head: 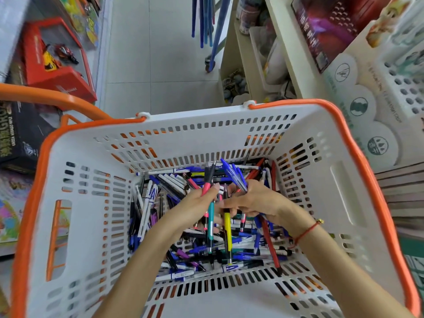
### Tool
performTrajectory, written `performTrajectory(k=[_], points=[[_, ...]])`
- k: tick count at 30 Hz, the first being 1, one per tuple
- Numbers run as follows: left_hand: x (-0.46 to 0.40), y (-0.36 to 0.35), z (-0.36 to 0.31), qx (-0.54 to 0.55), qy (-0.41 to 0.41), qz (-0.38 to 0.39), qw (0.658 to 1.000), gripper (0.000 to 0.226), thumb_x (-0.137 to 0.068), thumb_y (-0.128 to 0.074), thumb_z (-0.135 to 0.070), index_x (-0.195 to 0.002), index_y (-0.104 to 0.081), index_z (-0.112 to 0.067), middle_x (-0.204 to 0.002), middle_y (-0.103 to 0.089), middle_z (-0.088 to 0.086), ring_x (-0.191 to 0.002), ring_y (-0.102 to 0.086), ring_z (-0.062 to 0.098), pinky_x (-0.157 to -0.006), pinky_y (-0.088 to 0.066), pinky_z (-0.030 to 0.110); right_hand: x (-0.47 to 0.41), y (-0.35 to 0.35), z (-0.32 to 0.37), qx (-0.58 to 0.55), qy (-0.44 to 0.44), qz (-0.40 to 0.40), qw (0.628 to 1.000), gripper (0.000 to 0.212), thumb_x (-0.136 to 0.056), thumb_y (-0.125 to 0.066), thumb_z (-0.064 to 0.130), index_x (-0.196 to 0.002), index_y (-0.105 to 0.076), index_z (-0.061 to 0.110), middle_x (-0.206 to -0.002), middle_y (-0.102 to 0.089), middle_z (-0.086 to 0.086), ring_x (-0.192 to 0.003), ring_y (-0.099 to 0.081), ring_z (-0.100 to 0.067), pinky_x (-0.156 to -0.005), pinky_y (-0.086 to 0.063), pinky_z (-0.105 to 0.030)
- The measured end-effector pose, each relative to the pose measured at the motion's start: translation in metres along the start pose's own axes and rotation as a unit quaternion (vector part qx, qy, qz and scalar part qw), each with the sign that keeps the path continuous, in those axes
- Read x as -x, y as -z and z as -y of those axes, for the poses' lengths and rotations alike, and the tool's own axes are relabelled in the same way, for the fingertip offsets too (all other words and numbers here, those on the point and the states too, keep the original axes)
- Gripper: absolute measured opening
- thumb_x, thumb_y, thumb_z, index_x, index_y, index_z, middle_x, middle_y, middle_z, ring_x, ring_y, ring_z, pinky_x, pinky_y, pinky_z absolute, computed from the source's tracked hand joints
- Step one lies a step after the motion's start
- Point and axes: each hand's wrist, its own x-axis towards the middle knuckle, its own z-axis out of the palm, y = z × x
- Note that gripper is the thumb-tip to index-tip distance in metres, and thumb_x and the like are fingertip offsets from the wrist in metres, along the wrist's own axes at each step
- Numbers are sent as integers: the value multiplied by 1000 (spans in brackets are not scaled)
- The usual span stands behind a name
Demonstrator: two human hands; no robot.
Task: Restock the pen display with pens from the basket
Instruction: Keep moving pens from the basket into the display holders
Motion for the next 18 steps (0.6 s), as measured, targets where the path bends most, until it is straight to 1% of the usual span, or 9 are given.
performTrajectory(k=[2,4,5,6,7,8,11,15,18], points=[[2,-1,-3,24,9,8,1000,50,-99,-33,-53,-140,-43,-26,-155,-34,3,-142,-33,26,-111,-27,45,-2,1,-2,-36,10,-11,999,22,-87,-72,15,-76,-54,12,-51,-55,3,-41,-27,-8,-41,-21,-18],[1,0,-3,50,15,25,998,49,-98,-35,-55,-138,-46,-29,-149,-40,1,-140,-35,26,-107,-35,46,-2,1,-1,-64,23,-6,998,18,-91,-68,17,-80,-56,10,-49,-44,7,-42,-25,-8,-44,-19,-20],[1,0,-2,74,10,32,997,49,-95,-37,-57,-131,-52,-27,-130,-56,0,-124,-51,24,-95,-45,42,-2,0,-1,-87,27,-1,996,14,-94,-64,17,-87,-57,7,-51,-41,7,-43,-25,-7,-43,-19,-19],[1,1,-1,113,0,34,993,48,-93,-41,-56,-121,-57,-21,-100,-64,-2,-95,-62,20,-77,-52,35,-3,-2,0,-123,25,1,992,12,-97,-59,17,-97,-57,4,-56,-41,5,-43,-25,-6,-42,-20,-18],[-1,2,0,154,-14,35,987,42,-93,-44,-54,-109,-57,-18,-75,-58,-5,-69,-58,15,-64,-51,30,-4,-2,-1,-171,15,-5,985,15,-100,-53,16,-106,-57,3,-60,-43,4,-43,-26,-5,-40,-20,-16],[-3,4,2,178,-25,28,983,34,-94,-47,-50,-102,-55,-18,-63,-49,-7,-55,-49,10,-56,-49,27,-6,-1,-1,-227,5,-18,974,19,-102,-49,17,-112,-57,3,-62,-44,3,-43,-26,-5,-39,-20,-16],[-5,7,4,147,-43,6,988,26,-89,-56,-47,-95,-57,-22,-59,-41,-8,-48,-39,7,-53,-45,23,-9,6,-3,-406,16,-76,910,23,-104,-41,22,-97,-56,5,-62,-43,2,-43,-28,-4,-37,-24,-14],[-3,7,2,53,-34,-6,998,45,-78,-68,-51,-104,-66,-15,-60,-39,-7,-52,-39,8,-51,-39,19,-13,9,-9,-580,31,-135,803,33,-104,-41,30,-78,-50,12,-62,-43,2,-43,-32,-5,-38,-31,-14],[1,10,3,2,-13,57,998,44,-80,-68,-50,-99,-68,-10,-56,-36,-10,-46,-36,4,-47,-35,17,-15,6,-7,-617,36,-130,775,38,-104,-38,35,-74,-47,13,-63,-42,2,-46,-33,-7,-43,-35,-16]])
